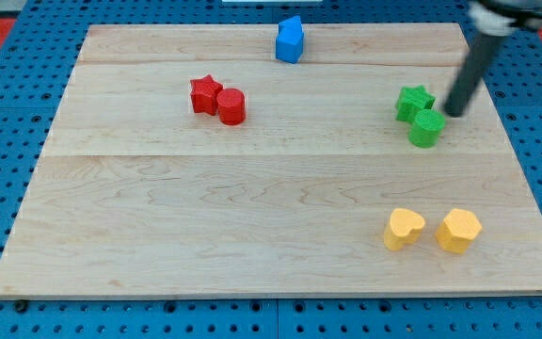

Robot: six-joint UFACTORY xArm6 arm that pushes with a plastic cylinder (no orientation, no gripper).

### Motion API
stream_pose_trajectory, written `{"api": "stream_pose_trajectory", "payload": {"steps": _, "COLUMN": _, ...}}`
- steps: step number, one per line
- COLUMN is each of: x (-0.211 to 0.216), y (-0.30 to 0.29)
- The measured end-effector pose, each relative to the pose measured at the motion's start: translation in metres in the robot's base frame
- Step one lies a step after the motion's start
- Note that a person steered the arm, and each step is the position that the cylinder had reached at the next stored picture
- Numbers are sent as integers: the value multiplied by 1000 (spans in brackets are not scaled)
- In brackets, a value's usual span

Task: Move the green star towards the right of the red circle

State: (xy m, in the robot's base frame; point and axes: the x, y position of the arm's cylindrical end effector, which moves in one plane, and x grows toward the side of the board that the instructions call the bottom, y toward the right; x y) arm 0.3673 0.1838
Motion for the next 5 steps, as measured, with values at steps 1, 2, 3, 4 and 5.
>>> {"api": "stream_pose_trajectory", "payload": {"steps": 1, "x": -45, "y": -81}}
{"api": "stream_pose_trajectory", "payload": {"steps": 2, "x": -41, "y": -98}}
{"api": "stream_pose_trajectory", "payload": {"steps": 3, "x": -29, "y": -77}}
{"api": "stream_pose_trajectory", "payload": {"steps": 4, "x": -54, "y": -133}}
{"api": "stream_pose_trajectory", "payload": {"steps": 5, "x": -66, "y": -160}}
